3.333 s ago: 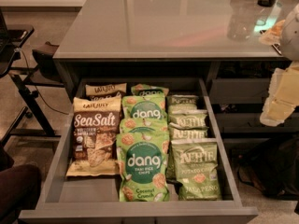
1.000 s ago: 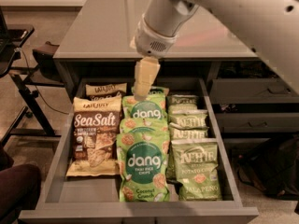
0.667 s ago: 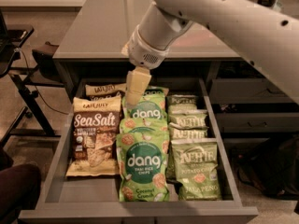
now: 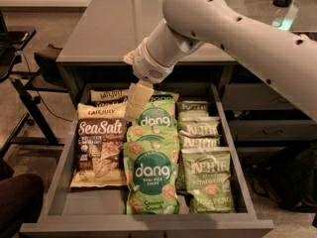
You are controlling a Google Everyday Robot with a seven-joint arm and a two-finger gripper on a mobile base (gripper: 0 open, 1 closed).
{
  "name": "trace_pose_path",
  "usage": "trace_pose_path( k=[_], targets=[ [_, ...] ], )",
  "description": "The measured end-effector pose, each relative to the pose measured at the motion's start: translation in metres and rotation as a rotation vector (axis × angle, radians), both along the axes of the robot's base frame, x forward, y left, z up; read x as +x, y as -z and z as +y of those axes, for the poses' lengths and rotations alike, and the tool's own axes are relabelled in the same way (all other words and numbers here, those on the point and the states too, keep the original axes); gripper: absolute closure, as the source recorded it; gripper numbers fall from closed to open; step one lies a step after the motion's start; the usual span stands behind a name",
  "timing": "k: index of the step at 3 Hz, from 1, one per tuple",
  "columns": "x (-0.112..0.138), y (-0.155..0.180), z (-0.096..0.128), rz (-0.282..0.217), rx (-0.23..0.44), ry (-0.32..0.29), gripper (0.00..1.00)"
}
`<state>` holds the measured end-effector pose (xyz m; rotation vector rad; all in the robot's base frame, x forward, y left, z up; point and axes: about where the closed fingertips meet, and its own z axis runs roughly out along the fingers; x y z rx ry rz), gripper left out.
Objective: Pick brown chip bag from top drawer and place on counter
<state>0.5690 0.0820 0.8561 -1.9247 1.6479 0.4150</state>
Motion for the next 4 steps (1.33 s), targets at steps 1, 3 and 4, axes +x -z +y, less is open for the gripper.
trace_pose_path(
  k=[1,3,4],
  targets=[
    [0.006,0.019,0.026,0.039,0.015,-0.027,0.00],
    [0.018,0.058,0.092,0.135,0.056,-0.079,0.00],
    [0.027,0.088,0.107,0.181,0.080,-0.024,0.00]
  ],
)
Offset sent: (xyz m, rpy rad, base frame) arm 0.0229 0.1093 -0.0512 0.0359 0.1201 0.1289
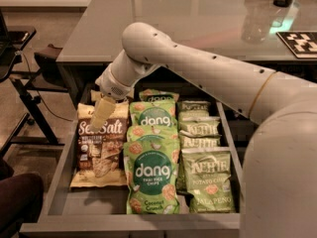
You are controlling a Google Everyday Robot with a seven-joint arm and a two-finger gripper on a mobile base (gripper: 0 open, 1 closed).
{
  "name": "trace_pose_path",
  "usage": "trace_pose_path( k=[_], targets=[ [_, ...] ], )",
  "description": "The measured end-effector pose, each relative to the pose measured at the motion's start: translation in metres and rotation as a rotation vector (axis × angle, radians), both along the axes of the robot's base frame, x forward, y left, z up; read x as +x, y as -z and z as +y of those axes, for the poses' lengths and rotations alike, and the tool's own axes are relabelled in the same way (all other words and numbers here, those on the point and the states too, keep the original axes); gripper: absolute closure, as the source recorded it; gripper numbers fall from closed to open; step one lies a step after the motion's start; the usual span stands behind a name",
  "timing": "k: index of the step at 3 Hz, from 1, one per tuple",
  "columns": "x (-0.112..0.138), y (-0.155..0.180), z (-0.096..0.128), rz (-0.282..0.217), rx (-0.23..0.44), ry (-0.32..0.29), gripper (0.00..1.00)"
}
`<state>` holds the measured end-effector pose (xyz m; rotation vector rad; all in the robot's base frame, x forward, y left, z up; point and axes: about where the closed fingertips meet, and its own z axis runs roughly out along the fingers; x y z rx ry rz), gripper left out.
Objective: Pick brown chip bag from top drawer and place on counter
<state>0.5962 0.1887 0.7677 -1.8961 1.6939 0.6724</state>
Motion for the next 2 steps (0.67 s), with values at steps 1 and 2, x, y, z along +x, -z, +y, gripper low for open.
trace_pose_path(
  k=[1,2],
  targets=[
    [0.008,0.030,0.017,0.034,-0.008,0.039,0.00],
    [0.013,0.048,0.038,0.046,-0.026,0.043,0.00]
  ],
)
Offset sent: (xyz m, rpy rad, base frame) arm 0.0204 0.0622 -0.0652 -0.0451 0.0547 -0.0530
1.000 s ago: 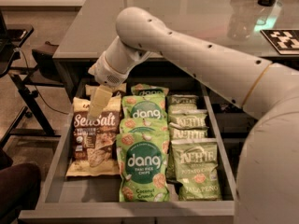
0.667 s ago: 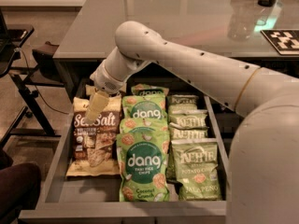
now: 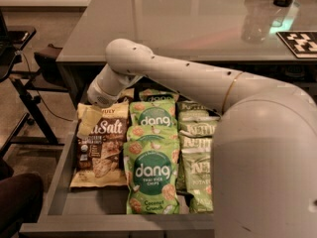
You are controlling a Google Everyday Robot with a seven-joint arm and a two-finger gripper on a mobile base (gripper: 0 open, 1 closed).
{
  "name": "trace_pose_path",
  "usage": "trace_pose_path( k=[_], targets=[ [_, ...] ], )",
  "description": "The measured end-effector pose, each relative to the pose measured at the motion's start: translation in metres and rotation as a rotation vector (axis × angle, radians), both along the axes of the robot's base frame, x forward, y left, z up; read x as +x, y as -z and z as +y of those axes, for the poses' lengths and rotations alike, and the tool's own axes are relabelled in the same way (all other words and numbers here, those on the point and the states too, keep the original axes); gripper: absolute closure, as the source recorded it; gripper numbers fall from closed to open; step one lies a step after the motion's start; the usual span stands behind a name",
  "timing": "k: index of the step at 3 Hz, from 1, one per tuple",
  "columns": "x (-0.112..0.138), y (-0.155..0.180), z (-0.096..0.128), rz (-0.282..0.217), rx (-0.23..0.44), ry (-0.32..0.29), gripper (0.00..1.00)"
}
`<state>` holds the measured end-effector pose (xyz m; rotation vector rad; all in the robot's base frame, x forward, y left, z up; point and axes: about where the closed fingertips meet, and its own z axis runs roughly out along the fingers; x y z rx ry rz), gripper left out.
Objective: Pick brown chip bag from top drawer and place on counter
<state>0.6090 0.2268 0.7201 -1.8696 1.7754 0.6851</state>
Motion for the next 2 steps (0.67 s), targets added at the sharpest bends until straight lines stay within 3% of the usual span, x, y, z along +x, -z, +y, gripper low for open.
trace_pose_path(
  k=[2],
  targets=[
    [0.006,0.036,0.020,0.027,-0.073,0.029,0.00]
  ],
)
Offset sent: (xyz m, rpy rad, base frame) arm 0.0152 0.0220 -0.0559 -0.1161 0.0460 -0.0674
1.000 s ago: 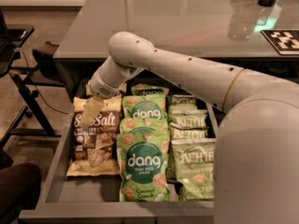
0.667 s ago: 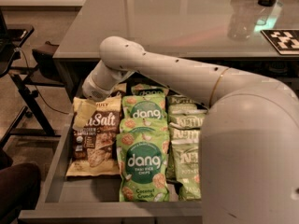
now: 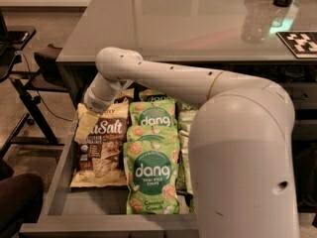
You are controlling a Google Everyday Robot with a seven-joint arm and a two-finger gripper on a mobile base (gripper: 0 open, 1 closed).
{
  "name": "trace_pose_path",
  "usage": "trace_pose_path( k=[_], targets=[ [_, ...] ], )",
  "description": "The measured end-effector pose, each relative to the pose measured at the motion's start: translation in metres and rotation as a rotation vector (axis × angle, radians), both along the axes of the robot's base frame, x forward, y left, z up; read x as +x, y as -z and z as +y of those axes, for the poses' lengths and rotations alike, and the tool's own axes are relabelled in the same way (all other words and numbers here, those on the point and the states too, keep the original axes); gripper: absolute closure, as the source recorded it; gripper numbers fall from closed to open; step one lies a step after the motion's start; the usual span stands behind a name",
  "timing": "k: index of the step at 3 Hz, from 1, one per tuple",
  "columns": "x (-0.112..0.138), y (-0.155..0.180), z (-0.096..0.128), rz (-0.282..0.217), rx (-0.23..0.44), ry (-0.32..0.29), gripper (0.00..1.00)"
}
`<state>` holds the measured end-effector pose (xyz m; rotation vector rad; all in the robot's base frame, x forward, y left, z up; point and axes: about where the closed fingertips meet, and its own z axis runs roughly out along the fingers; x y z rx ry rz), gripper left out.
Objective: Pick brown chip bag from top drawer and place on counter
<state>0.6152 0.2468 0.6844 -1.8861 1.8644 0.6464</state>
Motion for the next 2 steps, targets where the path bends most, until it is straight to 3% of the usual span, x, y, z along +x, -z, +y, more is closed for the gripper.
trace_pose_path(
  k=[2],
  targets=[
    [0.016,0.036,-0.026,0.031,-0.040,0.111,0.00]
  ],
)
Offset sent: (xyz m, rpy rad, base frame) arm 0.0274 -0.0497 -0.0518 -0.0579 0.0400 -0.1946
